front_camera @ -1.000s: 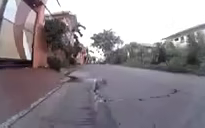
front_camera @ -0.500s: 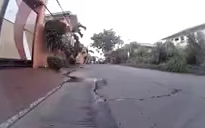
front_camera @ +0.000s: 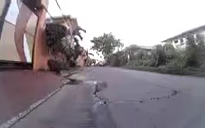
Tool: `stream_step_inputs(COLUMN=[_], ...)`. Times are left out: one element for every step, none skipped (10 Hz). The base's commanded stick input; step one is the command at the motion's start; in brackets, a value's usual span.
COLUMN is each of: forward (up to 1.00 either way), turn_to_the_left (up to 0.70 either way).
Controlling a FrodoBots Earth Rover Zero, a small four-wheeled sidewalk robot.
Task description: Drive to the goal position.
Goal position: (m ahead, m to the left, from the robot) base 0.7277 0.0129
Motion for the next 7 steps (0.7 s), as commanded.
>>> stream_step_inputs(forward=[1.00, 1.00, 1.00, 0.69, 0.37, 0.04, 0.00], turn_to_the_left=[0.00, 0.00, 0.00, 0.00, 0.00, 0.00, 0.00])
